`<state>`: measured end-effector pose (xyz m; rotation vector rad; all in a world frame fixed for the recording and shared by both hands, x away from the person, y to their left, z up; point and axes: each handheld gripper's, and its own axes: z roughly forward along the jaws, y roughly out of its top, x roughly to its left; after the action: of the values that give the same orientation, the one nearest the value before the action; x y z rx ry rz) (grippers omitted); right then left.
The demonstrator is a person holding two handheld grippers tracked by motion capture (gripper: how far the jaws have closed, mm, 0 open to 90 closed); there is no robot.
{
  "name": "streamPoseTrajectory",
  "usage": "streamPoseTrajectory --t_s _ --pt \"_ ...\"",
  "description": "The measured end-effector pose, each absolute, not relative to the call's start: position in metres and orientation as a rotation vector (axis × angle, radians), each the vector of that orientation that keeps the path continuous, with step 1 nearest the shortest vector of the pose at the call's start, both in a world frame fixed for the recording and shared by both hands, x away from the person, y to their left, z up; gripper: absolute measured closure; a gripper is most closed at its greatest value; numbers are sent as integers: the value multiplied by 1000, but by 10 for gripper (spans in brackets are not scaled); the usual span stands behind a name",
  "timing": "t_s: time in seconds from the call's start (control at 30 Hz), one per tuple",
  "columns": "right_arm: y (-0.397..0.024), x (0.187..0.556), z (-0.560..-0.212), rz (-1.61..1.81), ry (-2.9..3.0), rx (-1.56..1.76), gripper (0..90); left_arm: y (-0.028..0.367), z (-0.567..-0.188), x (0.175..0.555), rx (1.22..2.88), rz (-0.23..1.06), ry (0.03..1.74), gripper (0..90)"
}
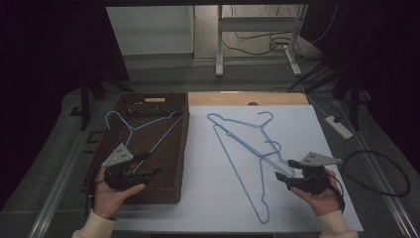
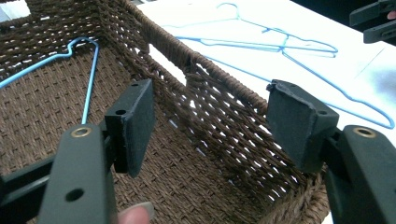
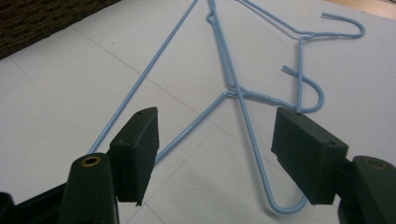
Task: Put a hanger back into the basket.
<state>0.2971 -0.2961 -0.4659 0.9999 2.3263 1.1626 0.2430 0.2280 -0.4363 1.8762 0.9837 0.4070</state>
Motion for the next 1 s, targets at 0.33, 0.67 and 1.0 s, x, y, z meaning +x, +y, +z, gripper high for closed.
streamPoseTrajectory --t_s 0.33,0.67,1.0 --pt "-294 298 -467 1149 2327 1018 327 223 -438 239 1887 413 967 343" --pt "-289 311 -467 1066 2321 1065 328 218 -442 239 1909 408 955 343" --pt "-277 355 -463 935 2352 1171 315 216 -445 240 1915 411 959 344"
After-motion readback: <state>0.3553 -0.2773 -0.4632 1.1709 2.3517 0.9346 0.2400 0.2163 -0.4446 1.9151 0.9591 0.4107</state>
